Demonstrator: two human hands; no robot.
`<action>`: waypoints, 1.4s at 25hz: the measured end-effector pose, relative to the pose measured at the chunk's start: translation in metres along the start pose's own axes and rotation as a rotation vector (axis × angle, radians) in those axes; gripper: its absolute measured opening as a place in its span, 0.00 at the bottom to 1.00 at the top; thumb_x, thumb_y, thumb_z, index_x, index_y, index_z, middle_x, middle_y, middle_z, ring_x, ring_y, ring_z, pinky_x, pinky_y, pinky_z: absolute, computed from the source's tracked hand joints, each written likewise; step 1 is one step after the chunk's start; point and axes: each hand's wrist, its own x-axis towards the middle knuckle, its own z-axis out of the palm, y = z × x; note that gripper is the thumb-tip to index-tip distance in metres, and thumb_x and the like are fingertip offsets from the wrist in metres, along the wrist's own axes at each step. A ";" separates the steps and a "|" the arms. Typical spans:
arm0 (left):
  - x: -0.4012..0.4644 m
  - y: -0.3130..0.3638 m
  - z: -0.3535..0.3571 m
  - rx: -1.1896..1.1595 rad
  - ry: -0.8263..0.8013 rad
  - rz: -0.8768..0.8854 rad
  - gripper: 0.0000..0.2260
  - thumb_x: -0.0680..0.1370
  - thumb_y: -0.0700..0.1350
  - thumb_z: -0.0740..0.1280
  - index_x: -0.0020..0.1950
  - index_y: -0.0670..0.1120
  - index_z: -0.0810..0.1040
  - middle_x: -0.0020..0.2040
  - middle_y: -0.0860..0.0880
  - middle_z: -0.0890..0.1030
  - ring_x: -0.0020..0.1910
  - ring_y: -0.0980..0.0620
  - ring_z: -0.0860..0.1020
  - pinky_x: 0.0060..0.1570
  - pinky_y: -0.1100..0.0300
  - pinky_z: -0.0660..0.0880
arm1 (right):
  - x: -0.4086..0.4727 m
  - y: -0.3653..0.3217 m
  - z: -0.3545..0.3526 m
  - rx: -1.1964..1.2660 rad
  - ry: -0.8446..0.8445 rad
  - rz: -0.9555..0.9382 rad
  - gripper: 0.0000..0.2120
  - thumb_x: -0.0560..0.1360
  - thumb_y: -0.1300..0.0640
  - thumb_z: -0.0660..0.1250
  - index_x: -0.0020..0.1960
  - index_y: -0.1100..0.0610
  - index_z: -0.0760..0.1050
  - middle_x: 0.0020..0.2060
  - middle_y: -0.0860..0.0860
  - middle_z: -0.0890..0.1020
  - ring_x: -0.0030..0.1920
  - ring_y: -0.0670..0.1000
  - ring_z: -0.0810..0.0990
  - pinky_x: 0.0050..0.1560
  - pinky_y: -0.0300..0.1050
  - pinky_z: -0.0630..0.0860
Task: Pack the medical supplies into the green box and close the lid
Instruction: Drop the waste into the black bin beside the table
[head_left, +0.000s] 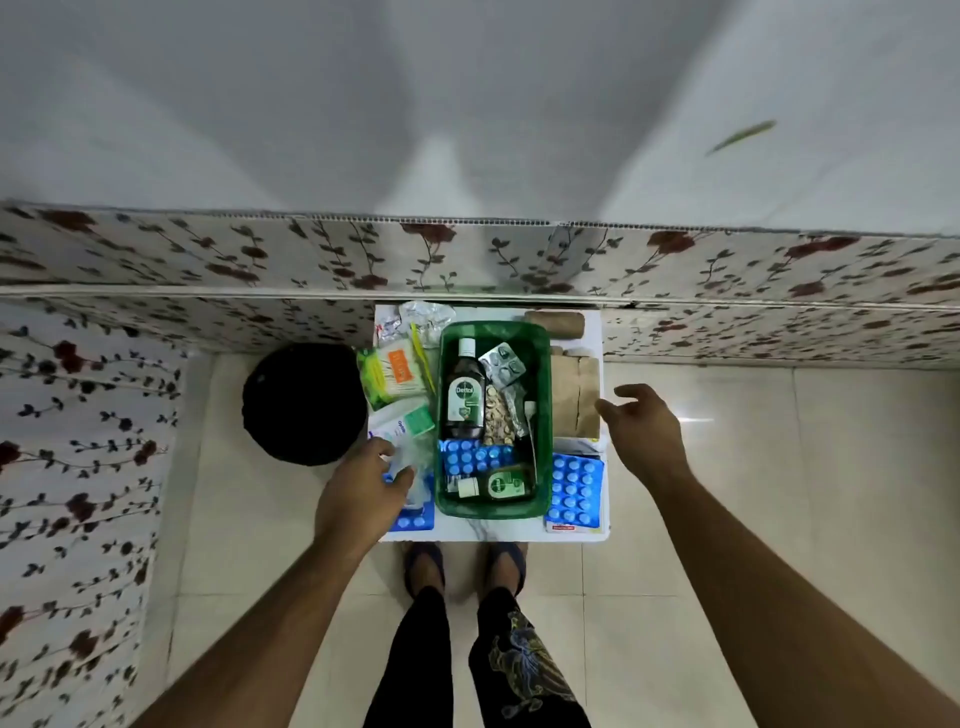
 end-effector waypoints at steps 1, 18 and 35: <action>0.002 -0.001 0.005 0.015 0.038 -0.011 0.15 0.73 0.52 0.71 0.57 0.47 0.77 0.54 0.46 0.82 0.50 0.45 0.81 0.46 0.55 0.74 | 0.007 0.001 0.006 -0.006 -0.012 0.020 0.22 0.75 0.47 0.68 0.65 0.55 0.72 0.50 0.51 0.84 0.50 0.53 0.81 0.54 0.49 0.76; -0.003 0.021 -0.023 -0.215 0.189 -0.062 0.04 0.73 0.39 0.68 0.43 0.44 0.83 0.36 0.50 0.82 0.37 0.54 0.79 0.37 0.65 0.69 | -0.014 -0.019 -0.020 0.218 0.117 -0.014 0.05 0.73 0.59 0.70 0.49 0.53 0.79 0.41 0.52 0.84 0.43 0.54 0.83 0.43 0.47 0.77; 0.208 -0.223 -0.057 -0.510 0.341 -0.402 0.08 0.74 0.40 0.65 0.35 0.40 0.78 0.36 0.43 0.79 0.36 0.47 0.75 0.35 0.59 0.67 | -0.062 -0.173 0.396 -0.222 -0.193 -0.427 0.12 0.79 0.54 0.59 0.52 0.62 0.76 0.51 0.60 0.81 0.52 0.63 0.79 0.44 0.47 0.73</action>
